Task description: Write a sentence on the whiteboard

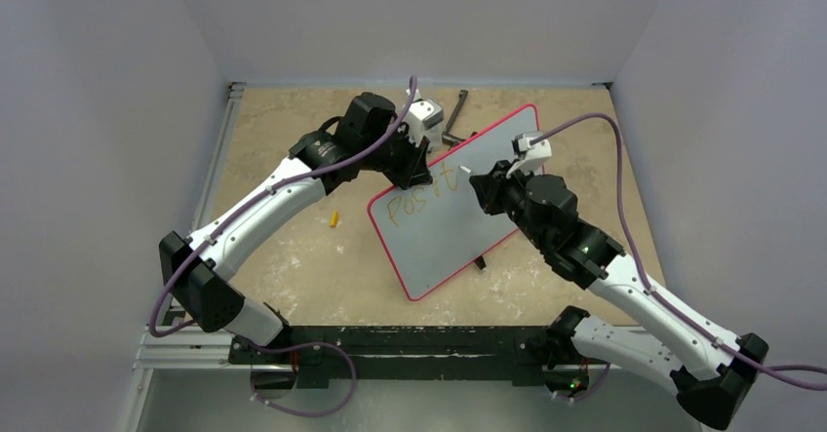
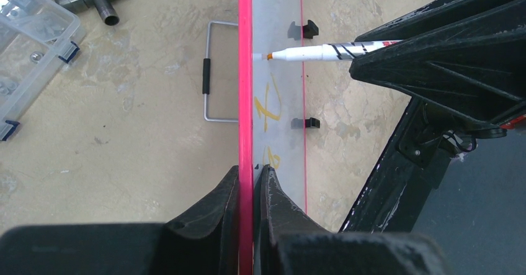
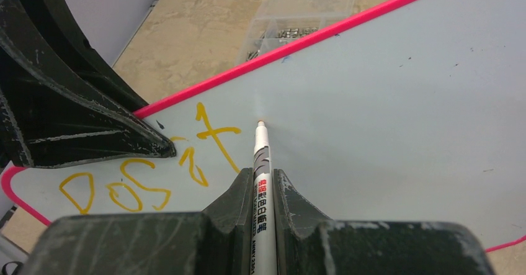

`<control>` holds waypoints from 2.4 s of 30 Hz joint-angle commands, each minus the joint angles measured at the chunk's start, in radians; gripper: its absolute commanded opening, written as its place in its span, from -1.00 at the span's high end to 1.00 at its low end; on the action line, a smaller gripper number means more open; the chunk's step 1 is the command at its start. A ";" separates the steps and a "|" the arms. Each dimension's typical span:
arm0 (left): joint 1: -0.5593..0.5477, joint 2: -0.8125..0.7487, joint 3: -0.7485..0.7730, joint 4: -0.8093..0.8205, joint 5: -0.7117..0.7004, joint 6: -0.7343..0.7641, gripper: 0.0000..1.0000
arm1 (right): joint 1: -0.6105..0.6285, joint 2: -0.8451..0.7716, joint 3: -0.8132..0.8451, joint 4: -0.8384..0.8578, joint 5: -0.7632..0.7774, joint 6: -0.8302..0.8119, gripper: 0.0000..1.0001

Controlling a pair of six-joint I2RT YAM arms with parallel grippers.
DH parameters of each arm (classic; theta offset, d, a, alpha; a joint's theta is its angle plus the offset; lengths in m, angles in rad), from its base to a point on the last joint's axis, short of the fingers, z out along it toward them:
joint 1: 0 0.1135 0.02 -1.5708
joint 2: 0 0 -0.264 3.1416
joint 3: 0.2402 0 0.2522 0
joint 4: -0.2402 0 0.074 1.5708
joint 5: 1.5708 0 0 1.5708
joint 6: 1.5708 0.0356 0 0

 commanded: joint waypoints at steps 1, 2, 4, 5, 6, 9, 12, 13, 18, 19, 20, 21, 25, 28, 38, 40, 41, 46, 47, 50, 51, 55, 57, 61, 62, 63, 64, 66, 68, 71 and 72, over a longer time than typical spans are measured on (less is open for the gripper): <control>-0.012 0.003 -0.022 -0.094 -0.036 0.095 1.00 | -0.004 0.024 0.054 0.066 0.038 -0.033 1.00; -0.012 0.003 -0.022 -0.094 -0.035 0.095 1.00 | -0.004 0.027 0.050 0.066 0.043 -0.036 1.00; -0.012 0.002 -0.021 -0.096 -0.035 0.095 1.00 | -0.003 0.028 0.038 0.066 0.047 -0.036 1.00; -0.012 0.002 -0.021 -0.095 -0.035 0.095 1.00 | -0.004 0.027 0.029 0.065 0.047 -0.034 1.00; -0.012 0.001 -0.021 -0.094 -0.035 0.095 1.00 | -0.003 0.024 0.021 0.066 0.047 -0.031 1.00; -0.012 0.001 -0.021 -0.094 -0.034 0.095 1.00 | -0.004 0.015 -0.012 0.063 0.037 -0.018 1.00; -0.012 0.000 -0.021 -0.094 -0.033 0.095 1.00 | -0.003 0.006 -0.061 0.052 0.026 0.001 1.00; -0.012 0.001 -0.021 -0.094 -0.033 0.095 1.00 | -0.003 0.001 -0.075 0.050 0.021 0.009 1.00; -0.012 0.002 -0.021 -0.094 -0.032 0.094 1.00 | -0.004 -0.027 -0.121 0.041 0.009 0.038 1.00; -0.012 0.002 -0.021 -0.093 -0.032 0.094 1.00 | -0.005 -0.031 -0.124 0.038 0.009 0.041 1.00; -0.012 0.001 -0.022 -0.094 -0.032 0.094 1.00 | -0.004 -0.034 -0.123 0.035 0.008 0.041 1.00; -0.012 0.001 -0.021 -0.093 -0.031 0.094 1.00 | -0.003 -0.036 -0.121 0.033 0.007 0.041 1.00; -0.012 0.002 -0.021 -0.094 -0.031 0.094 1.00 | -0.004 -0.043 -0.094 0.013 0.005 0.036 1.00; -0.012 0.001 -0.021 -0.093 -0.032 0.094 1.00 | -0.003 -0.059 -0.058 -0.002 0.002 0.027 1.00; -0.012 0.001 -0.021 -0.093 -0.030 0.094 1.00 | -0.003 -0.053 0.055 0.000 -0.031 -0.014 1.00; -0.012 0.003 -0.021 -0.091 -0.030 0.094 1.00 | -0.003 -0.033 0.070 0.009 -0.024 -0.025 1.00; -0.012 0.003 -0.021 -0.092 -0.029 0.093 1.00 | -0.003 -0.023 0.075 0.018 -0.027 -0.030 1.00; -0.012 0.002 -0.021 -0.094 -0.030 0.094 1.00 | -0.003 0.021 0.084 0.065 -0.049 -0.030 1.00; -0.012 0.003 -0.021 -0.094 -0.031 0.095 1.00 | -0.003 0.028 0.084 0.074 -0.050 -0.030 1.00; -0.012 0.005 -0.021 -0.093 -0.031 0.096 1.00 | -0.004 0.048 0.080 0.088 -0.044 -0.029 1.00; -0.012 0.005 -0.021 -0.094 -0.031 0.097 1.00 | -0.003 0.052 0.076 0.089 -0.037 -0.030 1.00; -0.012 0.005 -0.021 -0.095 -0.033 0.097 1.00 | -0.004 0.046 0.048 0.080 0.005 -0.033 1.00; -0.012 0.003 -0.021 -0.096 -0.035 0.096 1.00 | -0.006 0.038 0.027 0.071 0.029 -0.034 1.00; -0.012 0.003 -0.021 -0.094 -0.034 0.097 1.00 | -0.005 0.022 -0.003 0.060 0.060 -0.032 1.00; -0.012 0.004 -0.021 -0.094 -0.033 0.097 1.00 | -0.005 0.021 -0.006 0.057 0.063 -0.033 1.00; -0.012 0.003 -0.021 -0.094 -0.032 0.097 1.00 | -0.005 0.020 -0.008 0.056 0.064 -0.032 1.00; -0.012 0.003 -0.021 -0.094 -0.033 0.097 1.00 | -0.005 0.020 -0.008 0.056 0.066 -0.031 1.00; -0.012 0.005 -0.022 -0.094 -0.033 0.097 1.00 | -0.005 0.017 -0.003 0.056 0.062 -0.033 1.00; -0.012 0.004 -0.021 -0.095 -0.034 0.096 1.00 | -0.004 0.012 0.006 0.055 0.055 -0.035 1.00; -0.013 0.001 -0.021 -0.095 -0.035 0.097 1.00 | -0.004 -0.004 0.024 0.054 0.043 -0.039 1.00; -0.012 0.001 -0.023 -0.096 -0.034 0.097 1.00 | -0.004 -0.012 0.031 0.051 0.037 -0.040 1.00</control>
